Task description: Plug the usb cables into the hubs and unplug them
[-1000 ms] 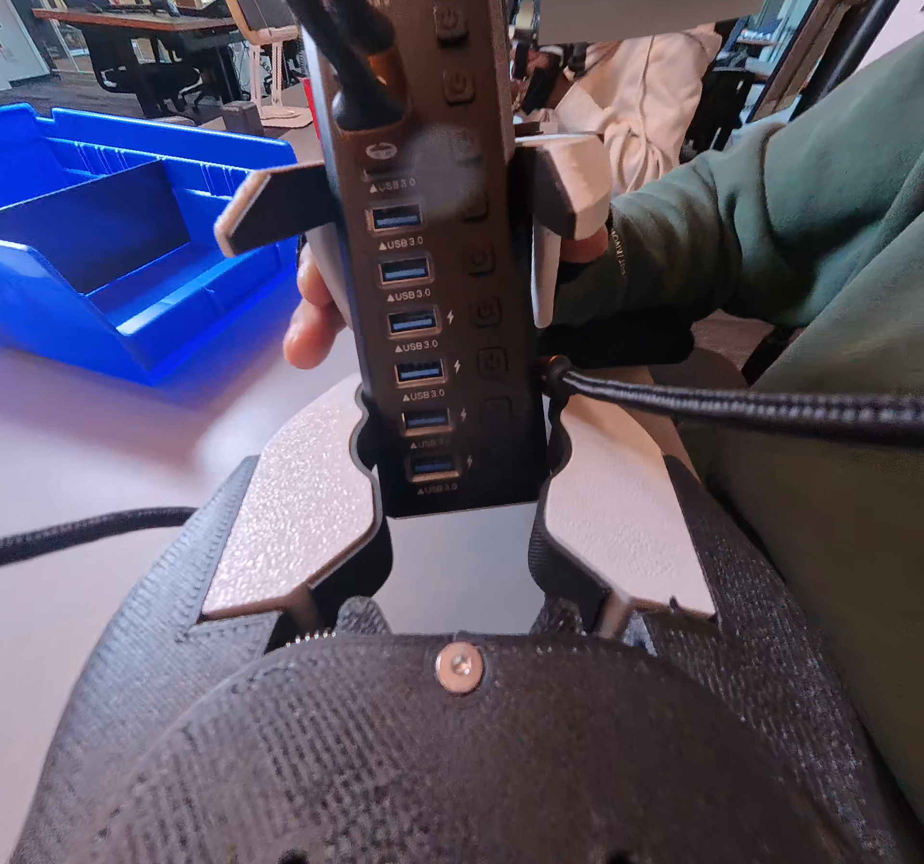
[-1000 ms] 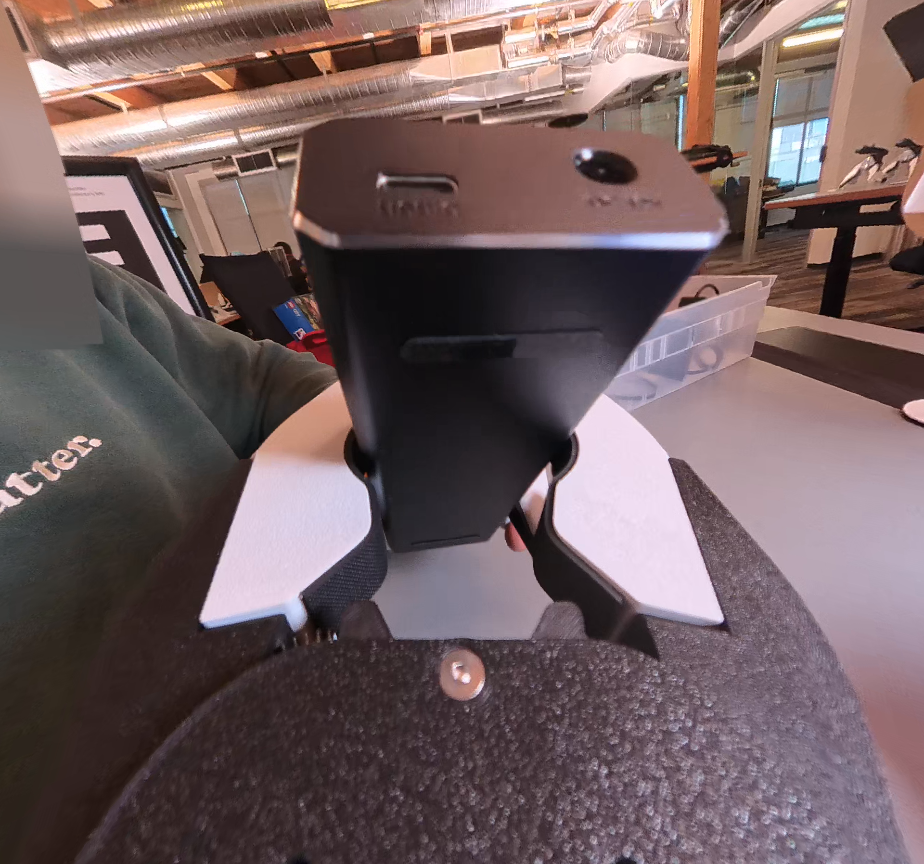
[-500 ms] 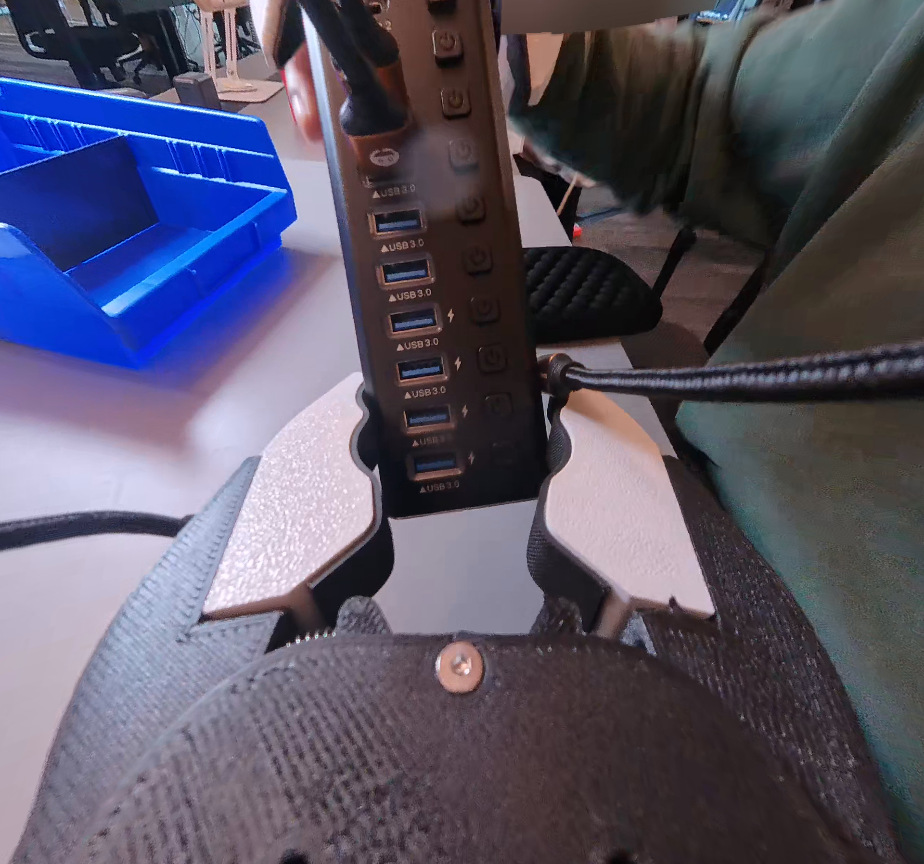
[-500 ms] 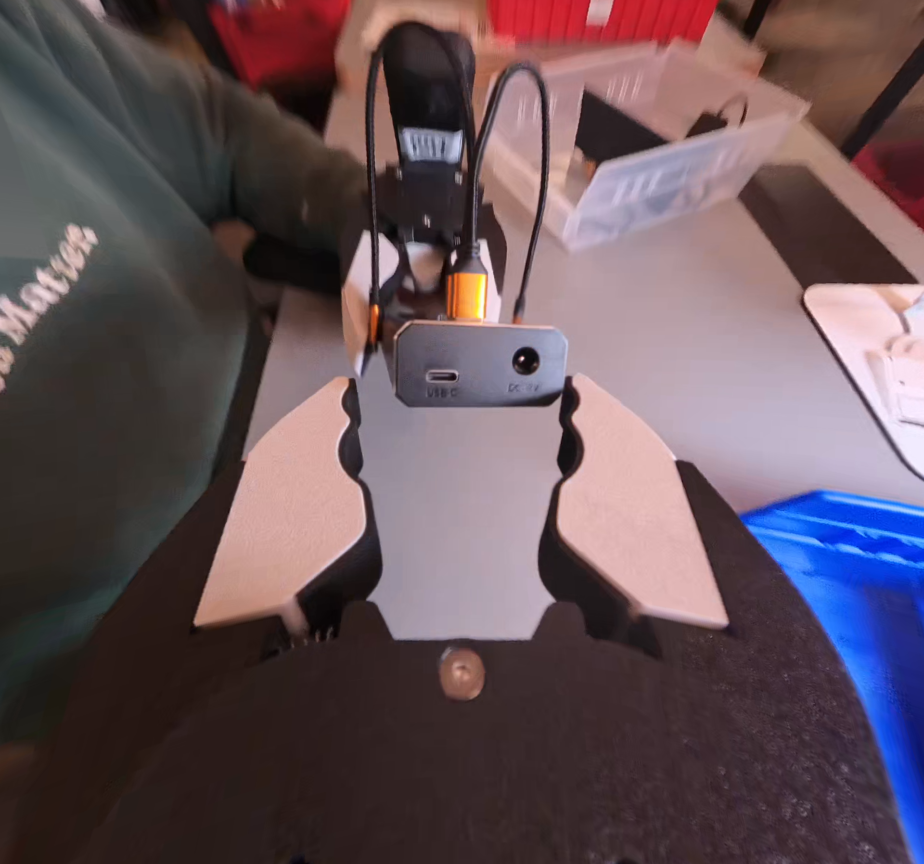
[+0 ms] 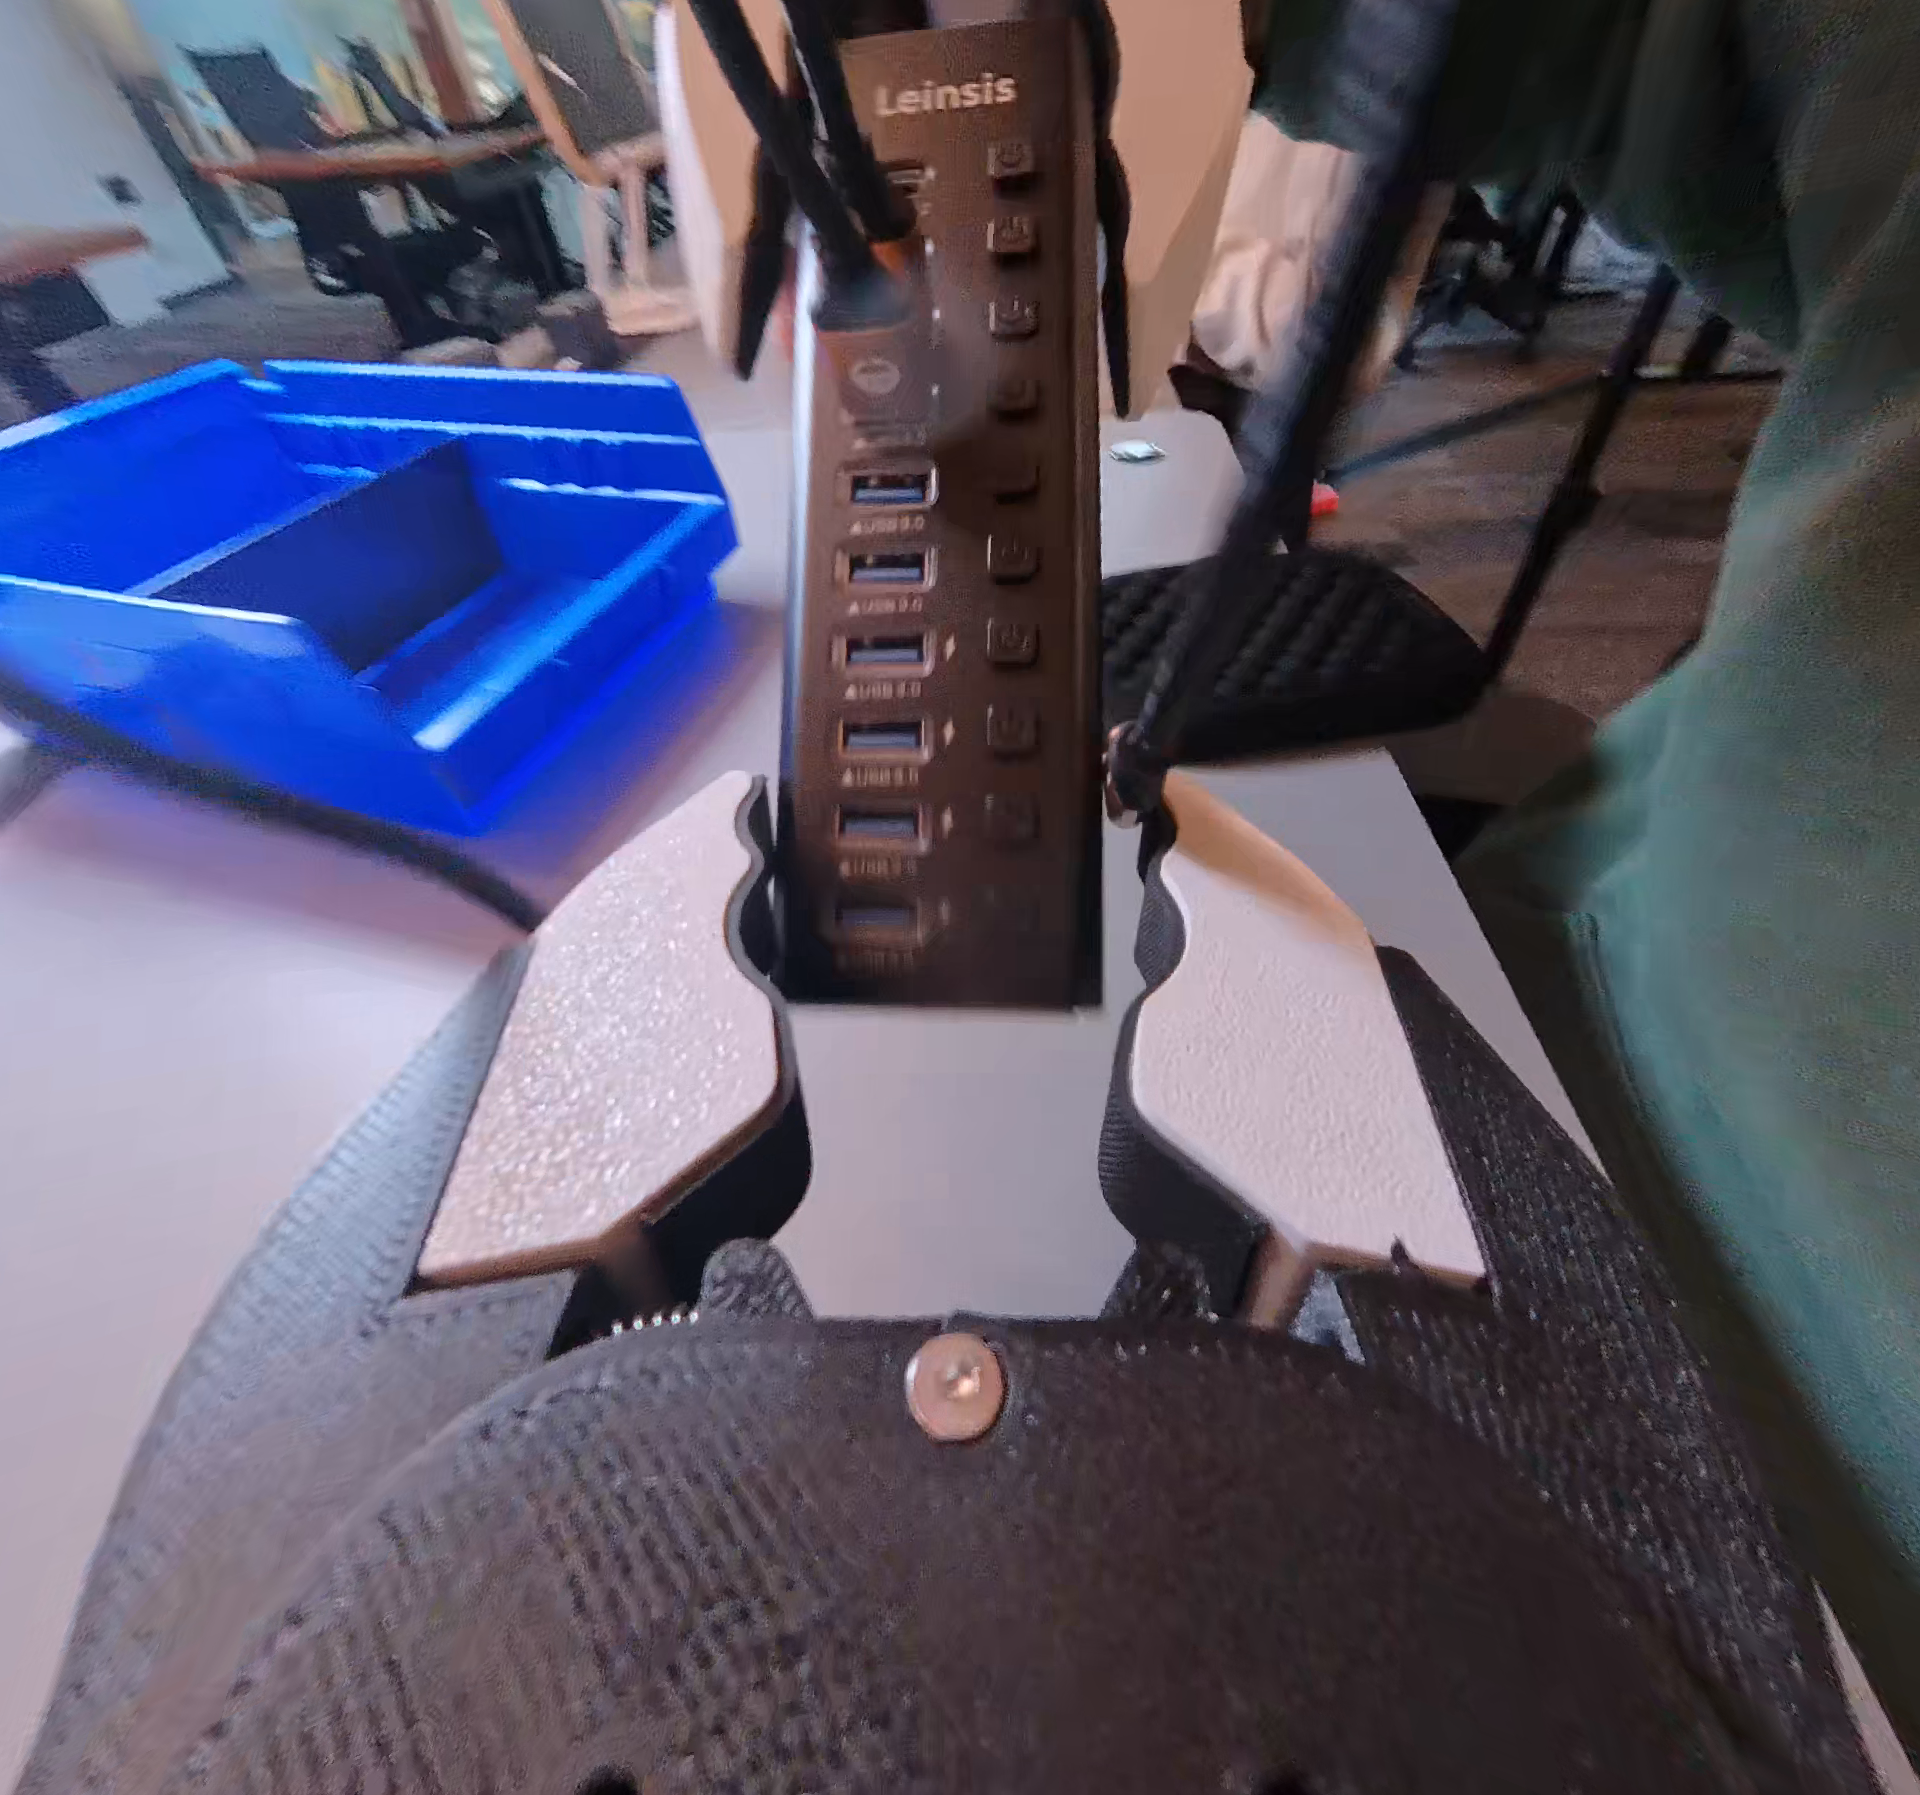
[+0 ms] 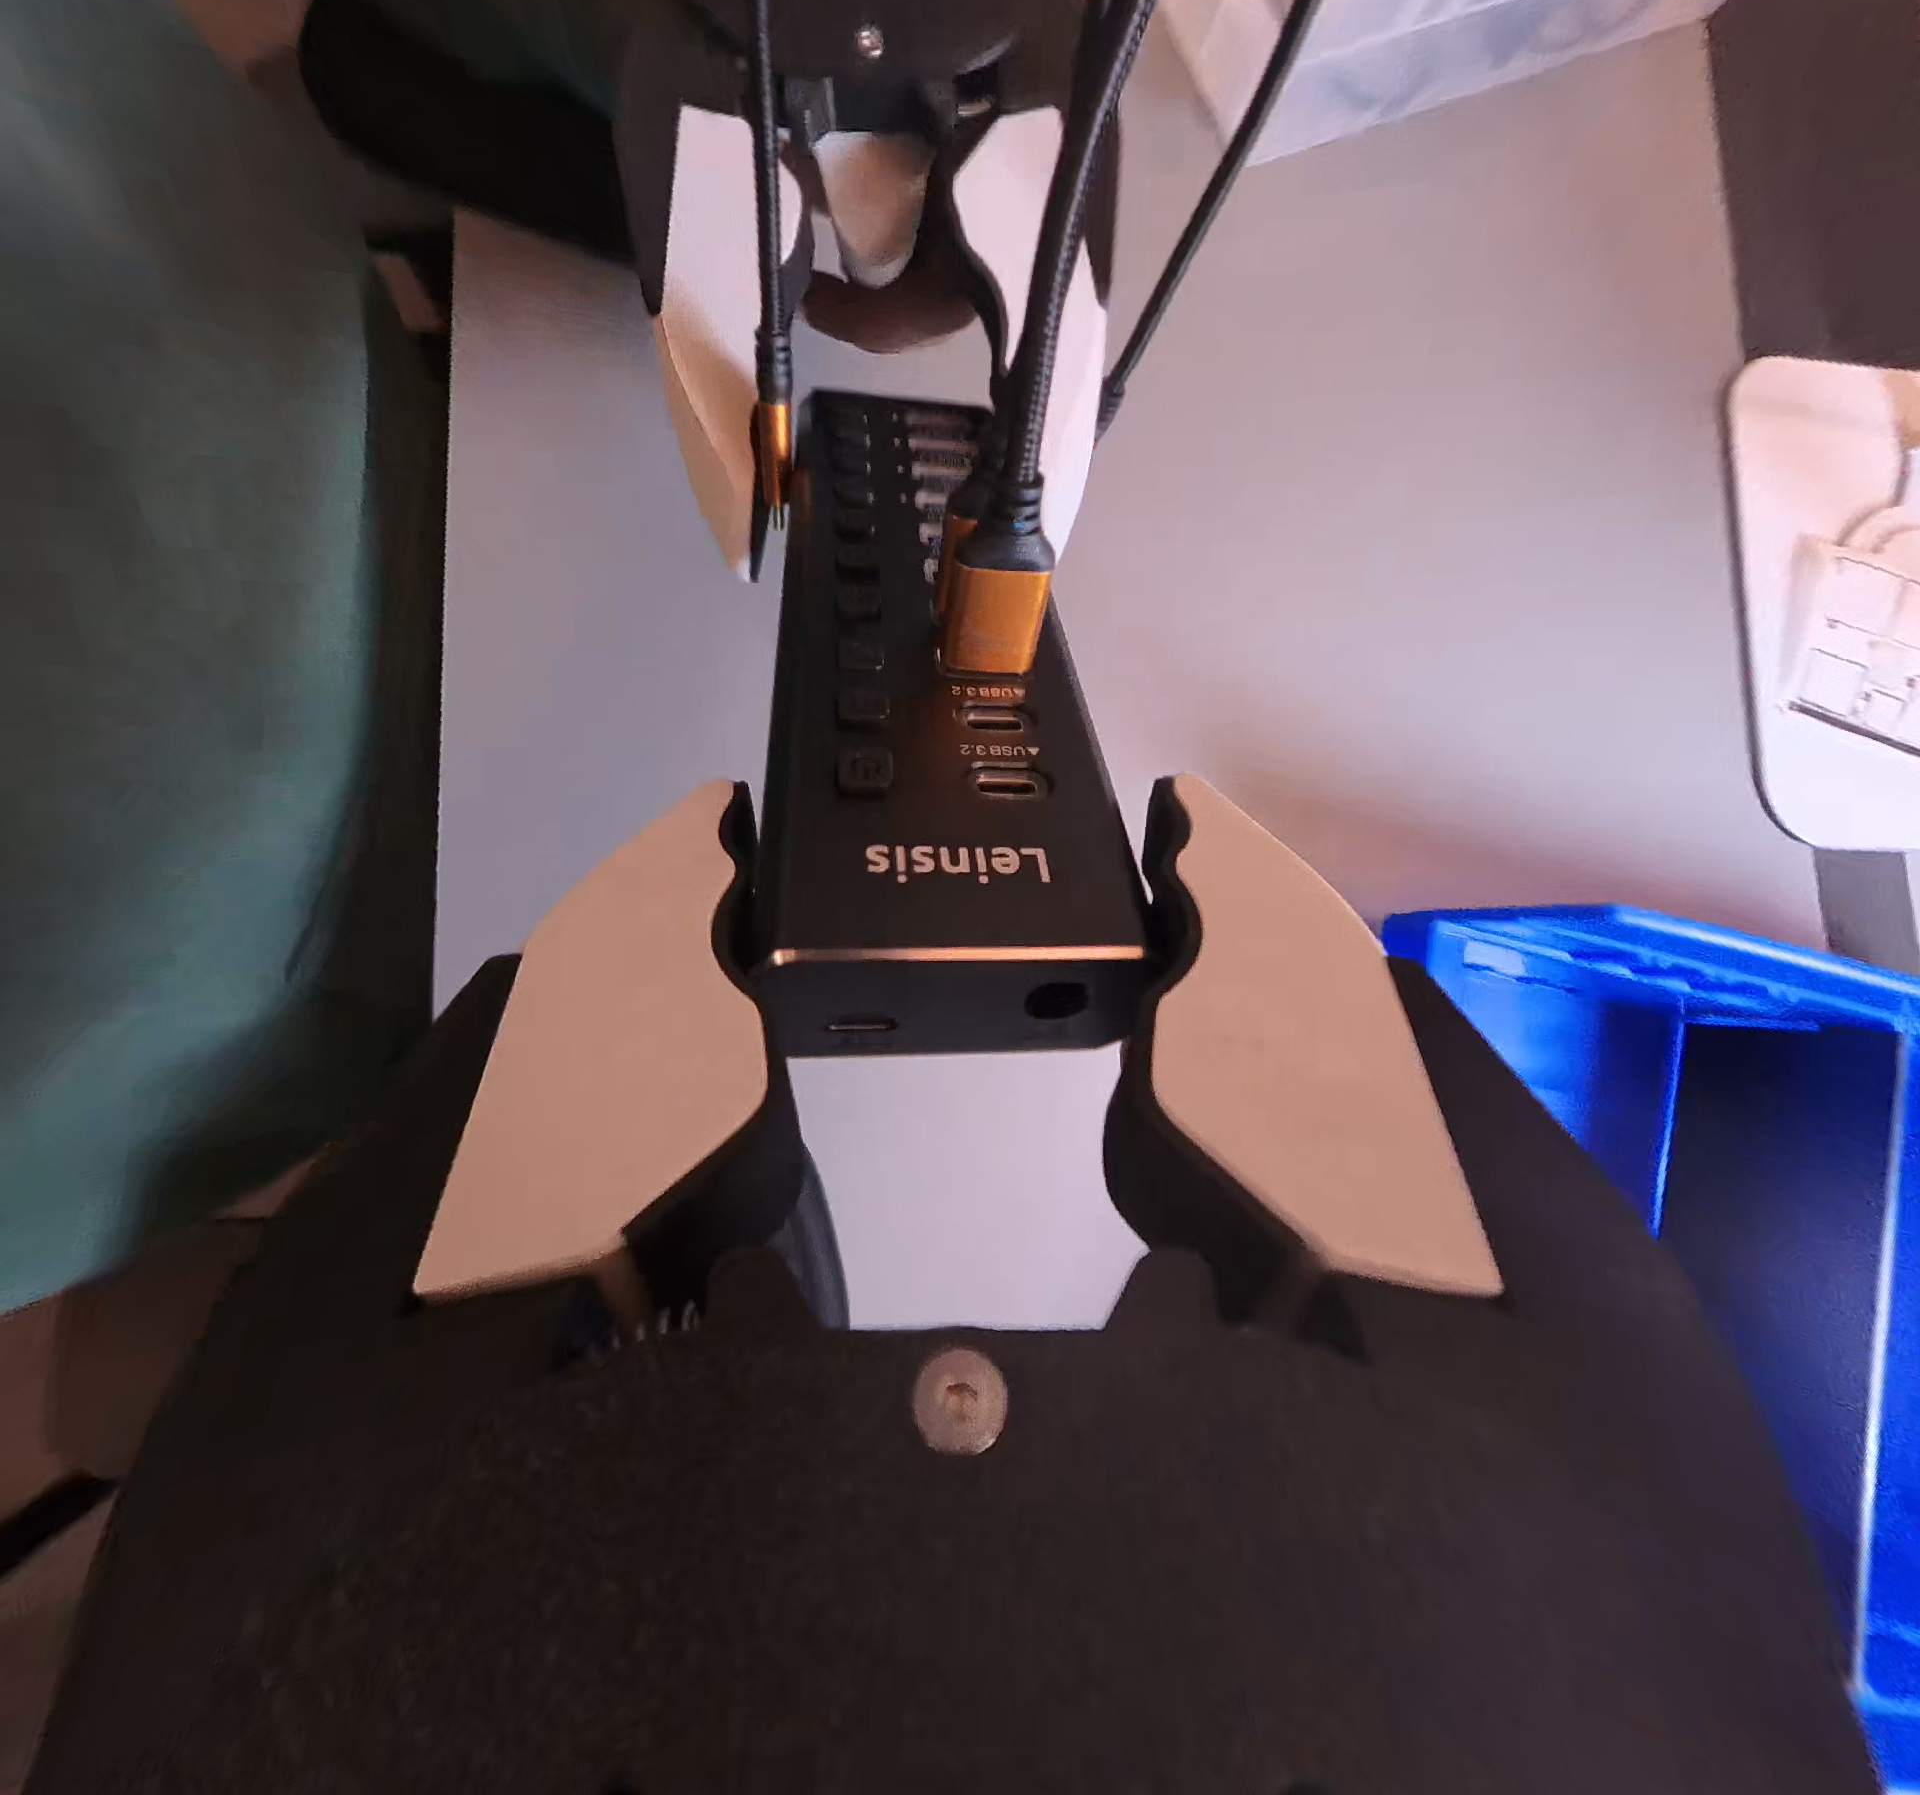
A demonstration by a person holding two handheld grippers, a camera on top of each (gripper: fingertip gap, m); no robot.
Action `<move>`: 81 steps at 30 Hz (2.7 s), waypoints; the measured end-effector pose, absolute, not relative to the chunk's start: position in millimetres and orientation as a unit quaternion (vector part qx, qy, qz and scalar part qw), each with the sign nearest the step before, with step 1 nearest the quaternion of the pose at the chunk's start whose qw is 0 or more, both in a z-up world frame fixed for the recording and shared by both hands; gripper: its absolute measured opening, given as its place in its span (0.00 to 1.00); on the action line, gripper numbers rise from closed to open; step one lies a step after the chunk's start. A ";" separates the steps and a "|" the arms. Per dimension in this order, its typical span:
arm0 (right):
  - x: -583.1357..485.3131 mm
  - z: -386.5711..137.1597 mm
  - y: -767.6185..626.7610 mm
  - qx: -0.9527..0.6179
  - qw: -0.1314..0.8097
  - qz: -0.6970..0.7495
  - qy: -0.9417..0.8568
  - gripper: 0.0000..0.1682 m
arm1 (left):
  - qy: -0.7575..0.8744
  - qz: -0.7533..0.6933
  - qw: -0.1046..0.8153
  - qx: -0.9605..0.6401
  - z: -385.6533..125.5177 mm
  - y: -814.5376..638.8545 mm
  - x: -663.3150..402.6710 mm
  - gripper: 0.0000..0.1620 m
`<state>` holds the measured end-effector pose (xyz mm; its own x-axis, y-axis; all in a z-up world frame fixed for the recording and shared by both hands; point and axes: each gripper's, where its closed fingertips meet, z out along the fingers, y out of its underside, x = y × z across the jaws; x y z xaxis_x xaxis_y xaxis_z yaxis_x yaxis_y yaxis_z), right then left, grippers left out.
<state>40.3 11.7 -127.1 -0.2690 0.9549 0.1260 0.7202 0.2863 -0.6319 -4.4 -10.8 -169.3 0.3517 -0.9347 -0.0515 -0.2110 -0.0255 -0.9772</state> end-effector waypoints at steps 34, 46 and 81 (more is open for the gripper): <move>175.6 -191.1 404.5 -0.762 0.228 -0.034 -0.605 0.43 | 0.358 -0.304 0.539 -0.699 -204.3 37.7 -53.8 0.34; 182.8 -198.0 403.0 -0.739 0.119 -0.176 -0.640 0.36 | 0.368 -0.275 0.540 -0.705 -208.9 37.4 -52.9 0.32; 129.8 -207.7 421.5 -0.718 0.201 -0.126 -0.655 0.37 | 0.358 -0.268 0.550 -0.705 -196.3 39.4 -66.0 0.31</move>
<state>129.8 421.5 -207.7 0.1107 0.8893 0.4437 0.9904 -0.0613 -0.1242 -66.0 39.4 -196.3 0.6001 -0.7997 -0.0167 -0.2102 -0.1376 -0.9679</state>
